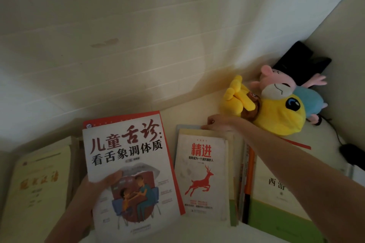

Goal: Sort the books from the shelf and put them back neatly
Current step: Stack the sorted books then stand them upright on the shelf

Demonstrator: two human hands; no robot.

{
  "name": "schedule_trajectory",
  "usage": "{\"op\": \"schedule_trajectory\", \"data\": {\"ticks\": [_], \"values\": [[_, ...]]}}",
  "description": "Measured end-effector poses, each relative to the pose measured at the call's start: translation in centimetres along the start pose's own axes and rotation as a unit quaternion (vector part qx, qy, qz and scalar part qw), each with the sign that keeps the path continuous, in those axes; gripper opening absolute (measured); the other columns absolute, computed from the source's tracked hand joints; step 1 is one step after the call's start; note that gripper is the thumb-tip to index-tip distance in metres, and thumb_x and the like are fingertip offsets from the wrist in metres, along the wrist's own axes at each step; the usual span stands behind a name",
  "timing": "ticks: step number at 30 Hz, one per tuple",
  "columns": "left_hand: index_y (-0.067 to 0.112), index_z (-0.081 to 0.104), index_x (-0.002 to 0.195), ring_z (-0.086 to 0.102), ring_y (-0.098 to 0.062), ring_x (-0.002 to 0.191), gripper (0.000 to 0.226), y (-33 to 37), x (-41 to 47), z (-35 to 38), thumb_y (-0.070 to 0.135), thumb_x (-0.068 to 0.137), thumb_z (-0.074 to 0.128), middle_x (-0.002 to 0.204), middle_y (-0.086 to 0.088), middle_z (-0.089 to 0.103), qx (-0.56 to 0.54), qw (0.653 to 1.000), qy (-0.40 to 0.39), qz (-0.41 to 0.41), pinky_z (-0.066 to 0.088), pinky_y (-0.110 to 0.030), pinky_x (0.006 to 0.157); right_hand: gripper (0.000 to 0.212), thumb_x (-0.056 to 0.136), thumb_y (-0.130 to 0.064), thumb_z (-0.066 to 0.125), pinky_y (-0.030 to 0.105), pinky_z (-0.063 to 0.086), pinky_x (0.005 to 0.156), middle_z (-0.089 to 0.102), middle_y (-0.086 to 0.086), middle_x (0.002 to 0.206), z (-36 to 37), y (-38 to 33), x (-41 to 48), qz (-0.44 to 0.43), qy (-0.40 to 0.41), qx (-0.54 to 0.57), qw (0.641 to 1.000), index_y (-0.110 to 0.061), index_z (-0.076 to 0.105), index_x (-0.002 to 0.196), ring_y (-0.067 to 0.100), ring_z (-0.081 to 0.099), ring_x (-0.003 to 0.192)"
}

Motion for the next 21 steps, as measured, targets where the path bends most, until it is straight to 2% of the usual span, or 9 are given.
{"op": "schedule_trajectory", "data": {"ticks": [3,7,8,10,12,14,17,19,21], "values": [[0.03,0.06,0.097,0.07,-0.024,0.072,0.035,0.0,-0.1,-0.3,0.003,0.078,0.071,0.093,-0.004,0.071,0.002,1.0,0.004,-0.008,0.055,-0.035,0.059,0.028,0.09,-0.037,0.064,0.028,0.043,0.079,0.057,0.003,0.111,-0.9,0.2,-0.9,-0.022,0.023,0.054,0.998,-0.015,0.063,0.106,0.019,0.054,0.101],[0.026,0.063,0.104,0.069,-0.038,0.087,0.06,1.1,-1.0,-0.8,0.013,0.051,0.087,0.102,-0.015,0.072,-0.002,1.0,-0.013,-0.017,0.051,-0.058,0.084,0.018,0.087,-0.025,0.069,0.027,0.048,0.076,0.063,0.003,0.099,-1.4,-0.2,-2.6,-0.086,0.084,0.131,0.984,-0.014,0.07,0.1,0.015,0.059,0.089],[0.024,0.063,0.106,0.069,-0.036,0.087,0.063,1.4,-1.0,-1.0,0.016,0.049,0.089,0.106,-0.017,0.07,-0.001,1.0,-0.019,-0.009,0.053,-0.057,0.082,0.015,0.087,-0.024,0.069,0.027,0.047,0.073,0.063,0.002,0.092,-1.5,-0.5,-3.3,-0.106,0.102,0.137,0.98,-0.014,0.07,0.098,0.012,0.059,0.082],[0.02,0.061,0.099,0.072,-0.023,0.07,0.071,1.9,-1.3,-1.1,0.023,0.037,0.096,0.095,-0.014,0.072,-0.004,1.0,-0.024,0.009,0.059,-0.039,0.06,0.007,0.088,-0.021,0.067,0.031,0.047,0.071,0.063,-0.004,0.082,-3.1,-1.3,-5.0,-0.149,0.166,0.146,0.964,-0.018,0.069,0.094,0.009,0.057,0.074],[0.02,0.061,0.099,0.072,-0.023,0.065,0.086,2.0,-1.6,-1.5,0.033,0.022,0.096,0.086,-0.01,0.075,0.005,0.999,-0.051,0.011,0.059,-0.043,0.059,0.006,0.089,-0.02,0.064,0.036,0.048,0.07,0.067,-0.001,0.08,-6.1,-2.3,-6.9,-0.177,0.249,0.148,0.941,-0.023,0.068,0.094,0.015,0.061,0.073],[0.024,0.061,0.102,0.072,-0.03,0.071,0.072,2.0,-1.8,-1.7,0.022,0.037,0.09,0.092,-0.012,0.074,0.011,0.997,-0.069,0.012,0.055,-0.055,0.077,0.007,0.089,-0.018,0.064,0.034,0.045,0.065,0.066,0.006,0.075,-9.7,-3.4,-9.3,-0.209,0.299,0.154,0.918,-0.024,0.066,0.092,0.019,0.057,0.066],[0.024,0.059,0.106,0.068,-0.035,0.083,0.062,2.1,-2.3,-1.1,0.002,0.054,0.083,0.099,-0.012,0.071,0.01,0.998,-0.048,0.029,0.051,-0.053,0.085,0.006,0.088,-0.014,0.065,0.03,0.034,0.061,0.06,0.022,0.07,-13.7,-4.7,-13.8,-0.248,0.346,0.157,0.891,-0.018,0.064,0.092,0.019,0.048,0.061],[0.019,0.057,0.111,0.068,-0.033,0.08,0.045,2.4,-2.7,-0.2,-0.004,0.076,0.071,0.092,-0.009,0.072,0.005,0.998,-0.061,0.026,0.057,-0.046,0.07,0.006,0.088,-0.015,0.064,0.029,0.032,0.057,0.058,0.028,0.071,-15.3,-5.0,-16.6,-0.264,0.383,0.173,0.868,-0.019,0.064,0.092,0.018,0.045,0.058],[0.012,0.057,0.106,0.069,-0.021,0.056,0.03,2.9,-3.4,0.8,-0.009,0.085,0.056,0.07,-0.004,0.073,-0.033,0.996,-0.08,0.011,0.055,-0.032,0.043,0.006,0.089,-0.016,0.063,0.026,0.032,0.055,0.058,0.031,0.073,-16.8,-4.7,-19.1,-0.273,0.408,0.192,0.85,-0.018,0.065,0.095,0.019,0.045,0.057]]}}
Point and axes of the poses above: each hand's wrist, its own x-axis towards the middle knuckle, its own z-axis out of the palm, y = z × x, the point moved 2 cm from there along x, towards the middle knuckle
